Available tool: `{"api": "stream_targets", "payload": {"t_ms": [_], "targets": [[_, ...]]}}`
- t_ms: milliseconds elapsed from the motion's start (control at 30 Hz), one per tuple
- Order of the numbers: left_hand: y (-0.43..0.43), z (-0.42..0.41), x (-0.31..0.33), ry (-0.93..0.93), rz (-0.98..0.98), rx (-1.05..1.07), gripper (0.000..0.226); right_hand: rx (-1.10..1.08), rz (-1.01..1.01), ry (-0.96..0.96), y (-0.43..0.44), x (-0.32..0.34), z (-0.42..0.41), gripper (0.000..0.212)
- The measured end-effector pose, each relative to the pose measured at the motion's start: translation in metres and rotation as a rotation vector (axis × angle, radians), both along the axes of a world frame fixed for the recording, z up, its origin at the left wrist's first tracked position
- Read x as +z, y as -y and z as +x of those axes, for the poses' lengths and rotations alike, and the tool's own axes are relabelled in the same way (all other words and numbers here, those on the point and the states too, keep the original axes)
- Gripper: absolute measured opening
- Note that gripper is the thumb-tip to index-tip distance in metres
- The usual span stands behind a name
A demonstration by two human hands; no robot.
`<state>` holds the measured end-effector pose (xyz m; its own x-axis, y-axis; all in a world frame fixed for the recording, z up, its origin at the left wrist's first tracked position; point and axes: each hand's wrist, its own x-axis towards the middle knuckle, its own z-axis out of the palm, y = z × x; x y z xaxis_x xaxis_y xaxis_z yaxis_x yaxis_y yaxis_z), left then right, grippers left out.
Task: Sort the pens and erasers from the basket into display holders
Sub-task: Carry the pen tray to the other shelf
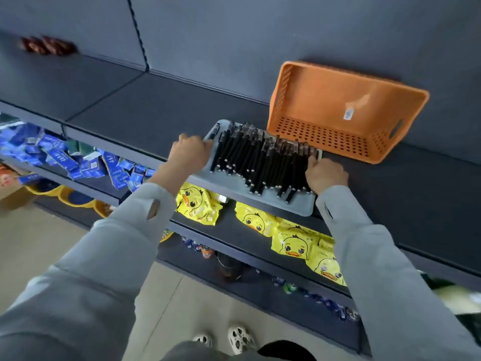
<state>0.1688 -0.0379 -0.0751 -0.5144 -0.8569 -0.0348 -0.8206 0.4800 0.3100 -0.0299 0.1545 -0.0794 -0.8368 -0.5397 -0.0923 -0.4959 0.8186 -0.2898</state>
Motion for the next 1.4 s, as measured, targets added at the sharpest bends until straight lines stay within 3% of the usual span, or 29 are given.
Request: {"api": "stream_targets", "payload": {"t_ms": [133,400,867,1100,1400], "targets": [[0.005,0.009,-0.005,-0.08,0.014,-0.046,0.033,-0.067,-0.02,0.051,0.001,-0.002,0.012,0.055],[-0.001,0.041,-0.021,-0.231,0.015,0.003,0.041,-0.099,-0.159,0.057,-0.015,-0.01,0.049,0.058],[-0.113,0.114,-0.049,-0.491,0.182,0.101,0.033,-0.027,-0.494,0.155,-0.116,-0.021,0.101,0.051],[-0.182,0.13,-0.055,-0.587,0.268,0.026,0.042,-0.13,-0.551,0.166,-0.189,-0.034,0.138,0.058],[-0.26,0.134,-0.082,-0.582,0.291,-0.252,0.04,-0.395,-0.571,0.139,-0.304,-0.059,0.185,0.064]]}}
